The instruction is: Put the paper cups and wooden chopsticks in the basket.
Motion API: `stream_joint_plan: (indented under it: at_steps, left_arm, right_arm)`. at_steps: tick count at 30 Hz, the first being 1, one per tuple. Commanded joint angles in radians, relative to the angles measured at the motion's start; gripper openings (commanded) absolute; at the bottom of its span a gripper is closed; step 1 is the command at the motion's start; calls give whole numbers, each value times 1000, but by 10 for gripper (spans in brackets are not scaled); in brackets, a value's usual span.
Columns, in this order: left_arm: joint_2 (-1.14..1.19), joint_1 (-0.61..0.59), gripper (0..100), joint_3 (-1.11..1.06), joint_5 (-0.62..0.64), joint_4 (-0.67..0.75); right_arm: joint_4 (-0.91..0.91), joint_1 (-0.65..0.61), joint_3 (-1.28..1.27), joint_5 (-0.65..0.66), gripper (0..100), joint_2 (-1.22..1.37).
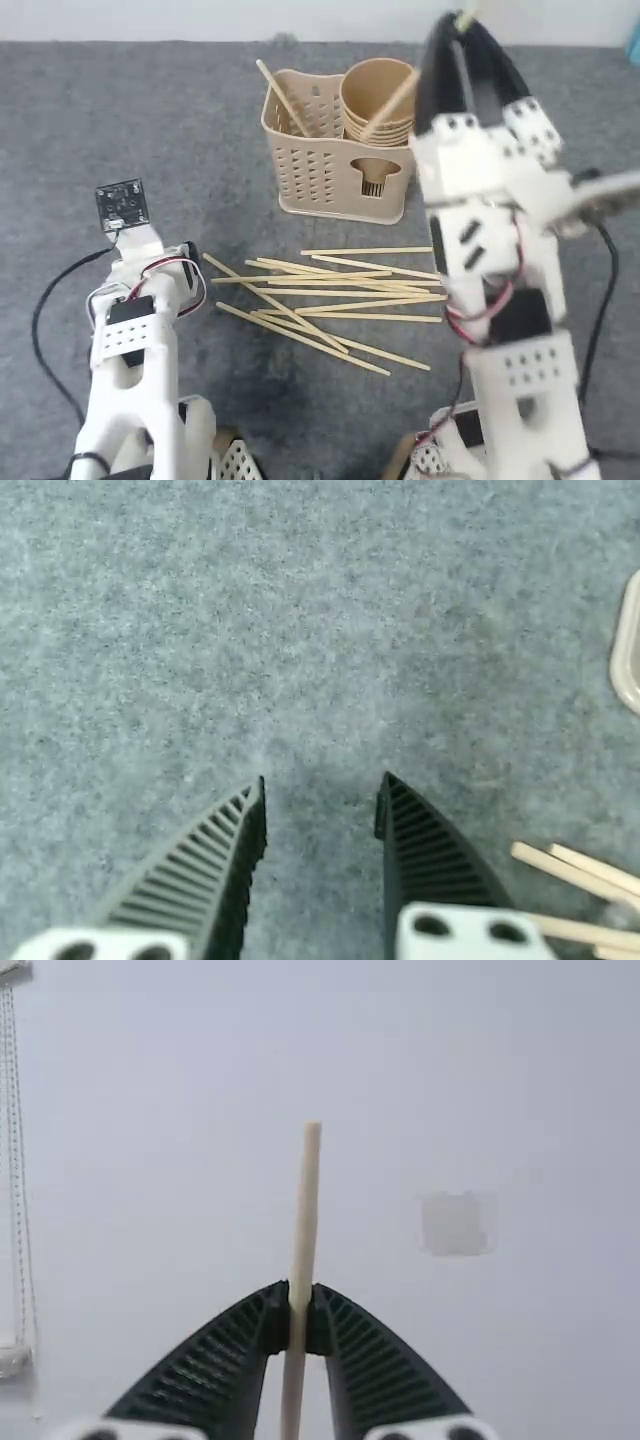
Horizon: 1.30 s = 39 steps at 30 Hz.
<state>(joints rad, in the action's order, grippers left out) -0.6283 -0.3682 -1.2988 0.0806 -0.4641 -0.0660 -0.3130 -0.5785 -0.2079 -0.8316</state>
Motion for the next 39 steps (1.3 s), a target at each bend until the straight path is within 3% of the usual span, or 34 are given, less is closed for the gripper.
stream_joint_plan:
  at_steps: [1,9,19,24,28,33,39]
  left_arm:
    - [2,-3,171,42,-6,32]
    - [5,-3,171,42,-6,51]
    - [8,-2,171,41,-6,60]
    - [8,-2,171,41,-6,60]
    - [8,-2,171,41,-6,60]
    - [8,-2,171,41,-6,60]
    - [8,-2,171,41,-6,60]
  right_arm:
    - [-41,-47,160,23,8,156]
    - [-39,-82,423,23,8,513]
    - [-39,-82,374,23,17,680]
    - [-39,-104,324,25,156,677]
    - [-19,-111,319,25,166,638]
    - [208,-131,325,23,166,473]
    - [633,-136,325,25,166,208]
